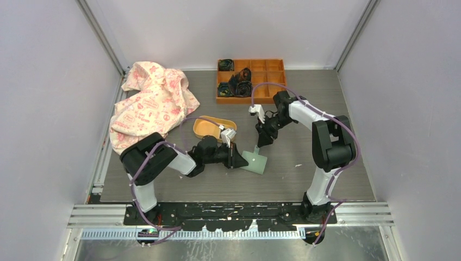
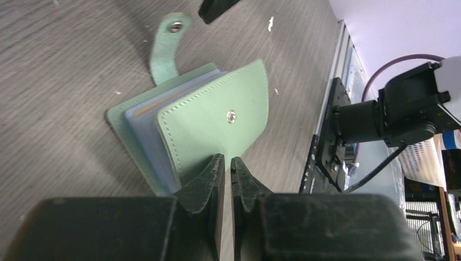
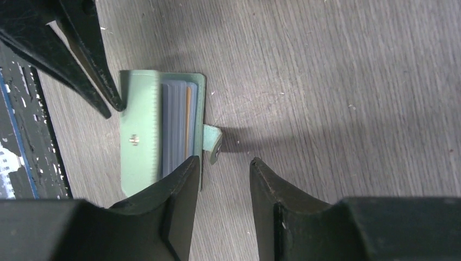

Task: Put the credit cards into the card holder
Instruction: Close the card holder at the center of the board.

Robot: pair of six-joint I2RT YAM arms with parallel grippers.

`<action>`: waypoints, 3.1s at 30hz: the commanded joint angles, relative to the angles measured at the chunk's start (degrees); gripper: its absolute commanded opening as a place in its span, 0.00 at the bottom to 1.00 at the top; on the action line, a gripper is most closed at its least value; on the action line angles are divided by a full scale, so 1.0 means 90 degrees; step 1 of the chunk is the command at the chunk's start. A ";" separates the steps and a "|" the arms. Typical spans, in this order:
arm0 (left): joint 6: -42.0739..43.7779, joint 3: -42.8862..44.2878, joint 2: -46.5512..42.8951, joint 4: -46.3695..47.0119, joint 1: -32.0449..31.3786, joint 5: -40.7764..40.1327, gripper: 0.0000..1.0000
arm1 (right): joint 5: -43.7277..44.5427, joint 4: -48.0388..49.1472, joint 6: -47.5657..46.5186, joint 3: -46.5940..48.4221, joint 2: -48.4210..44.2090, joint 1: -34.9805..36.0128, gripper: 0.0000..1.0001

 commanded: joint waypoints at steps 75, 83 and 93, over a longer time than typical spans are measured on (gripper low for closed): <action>-0.0735 -0.0064 0.0306 -0.0041 0.0271 -0.0061 0.00 | 0.0752 -0.0382 -0.0959 -0.0712 -0.1076 0.1222 0.01; -0.0836 -0.0135 0.0339 0.0100 0.0268 -0.0026 0.00 | 0.0930 -0.0172 -0.0896 -0.0933 -0.1203 0.1470 0.01; -0.0853 -0.0152 0.0336 0.0130 0.0259 0.0018 0.00 | 0.1039 -0.0004 -0.0737 -0.1013 -0.1158 0.1725 0.01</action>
